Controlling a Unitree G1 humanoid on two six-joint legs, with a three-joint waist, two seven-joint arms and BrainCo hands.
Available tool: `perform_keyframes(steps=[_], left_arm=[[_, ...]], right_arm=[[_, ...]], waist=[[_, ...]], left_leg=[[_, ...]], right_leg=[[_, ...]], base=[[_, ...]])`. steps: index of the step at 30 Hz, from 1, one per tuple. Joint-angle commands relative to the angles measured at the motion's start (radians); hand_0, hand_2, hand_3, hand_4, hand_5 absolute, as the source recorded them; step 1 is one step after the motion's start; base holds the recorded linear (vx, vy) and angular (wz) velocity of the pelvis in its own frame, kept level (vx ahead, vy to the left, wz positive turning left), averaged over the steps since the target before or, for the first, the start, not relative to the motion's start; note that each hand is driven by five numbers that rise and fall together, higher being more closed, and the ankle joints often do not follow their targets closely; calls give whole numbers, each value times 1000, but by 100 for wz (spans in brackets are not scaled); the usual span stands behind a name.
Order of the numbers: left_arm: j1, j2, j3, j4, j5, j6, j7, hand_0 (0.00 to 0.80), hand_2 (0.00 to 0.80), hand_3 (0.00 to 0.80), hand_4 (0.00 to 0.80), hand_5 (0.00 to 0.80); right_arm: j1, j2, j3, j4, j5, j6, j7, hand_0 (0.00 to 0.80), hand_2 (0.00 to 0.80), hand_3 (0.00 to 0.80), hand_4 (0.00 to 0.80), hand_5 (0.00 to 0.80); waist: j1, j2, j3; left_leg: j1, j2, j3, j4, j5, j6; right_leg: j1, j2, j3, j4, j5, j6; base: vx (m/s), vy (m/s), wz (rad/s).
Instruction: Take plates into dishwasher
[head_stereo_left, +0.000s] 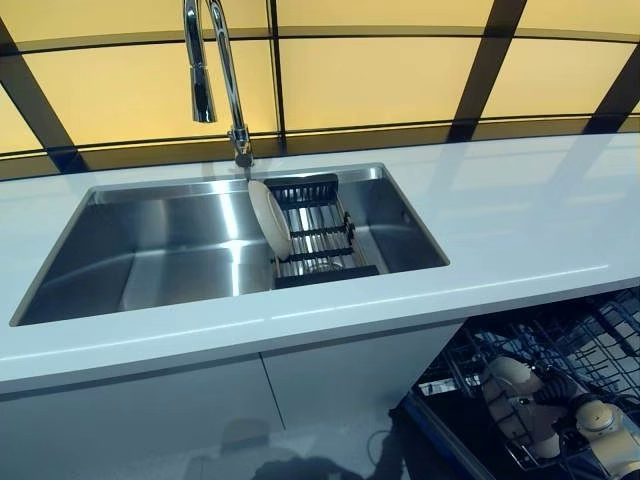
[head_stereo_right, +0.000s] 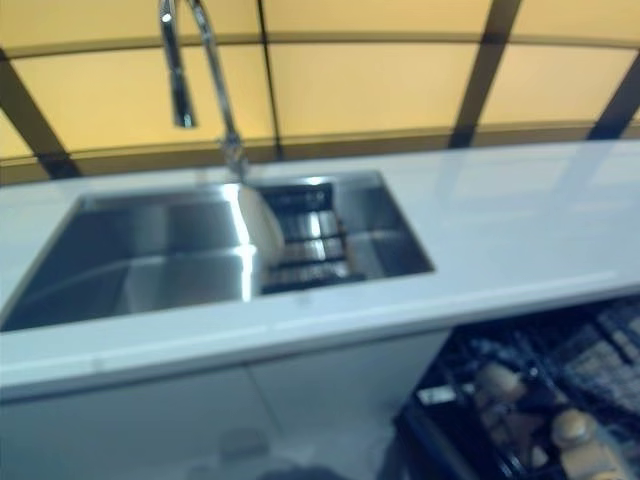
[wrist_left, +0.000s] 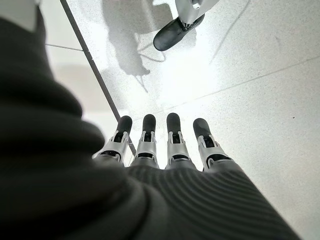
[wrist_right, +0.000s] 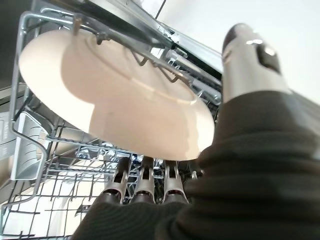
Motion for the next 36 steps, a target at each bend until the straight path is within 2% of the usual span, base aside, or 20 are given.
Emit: perform_keyframes(steps=[1,11,18,21,24,26,28,32,35,36], left_arm=[[-32,29,13,26,59,1,5,0,0,0,0,0],[-16,44,39,27,43,-7,5,0,0,0,0,0],[-20,63,36,50,19,-20,-3,0,0,0,0,0],[-27,62,18,68,1,-30,-2,0,0,0,0,0],[-27,60,2,78,-16,-39,1,0,0,0,0,0],[-22,59,-5,79,-22,-47,2,0,0,0,0,0],[-20,58,-11,79,-28,-51,-1,0,0,0,0,0],[-20,53,-21,70,-43,-45,-7,0,0,0,0,0],[-20,50,-30,64,-41,-38,-9,0,0,0,0,0],[-22,49,-35,62,-40,-34,-11,0,0,0,0,0]], right_arm=[[-39,-35,-79,-38,-17,18,-23,0,0,0,0,0],[27,-199,-321,-130,52,112,9,0,0,0,0,0],[80,-320,-486,-81,187,120,-9,0,0,0,0,0],[81,-381,-544,20,294,90,-63,0,0,0,0,0],[62,-413,-582,56,359,-2,-127,0,0,0,0,0],[49,-425,-596,35,369,-28,-166,0,0,0,0,0],[30,-440,-605,7,354,-71,-223,0,0,0,0,0],[-44,-478,-590,-81,290,-104,-289,0,0,0,0,0],[-114,-511,-546,-124,201,-114,-312,0,0,0,0,0],[-162,-541,-508,-149,125,-139,-307,0,0,0,0,0]], waist=[[13,-14,-5],[-17,-32,0],[-30,-50,-5],[-27,-57,-13],[-21,-60,-19],[-16,-61,-21],[-11,-59,-22],[8,-56,-26],[25,-54,-25],[38,-54,-24]], left_leg=[[15,27,38,5,-69,23],[19,28,50,5,-75,24],[22,30,55,5,-79,25],[23,30,52,5,-81,25],[25,30,46,5,-80,23],[22,29,41,5,-75,23],[20,26,31,5,-74,24],[6,19,16,5,-57,25],[-1,15,-4,5,-53,23],[-6,12,-16,5,-50,22]], right_leg=[[24,-18,-17,5,-45,92],[20,-10,2,10,-38,95],[23,-5,11,9,-35,95],[27,-2,12,5,-35,94],[32,-1,10,3,-37,93],[31,-1,12,4,-36,90],[32,0,13,4,-39,89],[27,-1,9,3,-38,79],[29,-1,2,3,-42,76],[29,-2,-5,3,-45,75]], base=[[0,0,0],[0,0,0],[4,9,-3],[18,21,-6],[0,0,0],[0,0,0],[0,0,0],[4,6,1],[12,16,7],[16,13,14]])
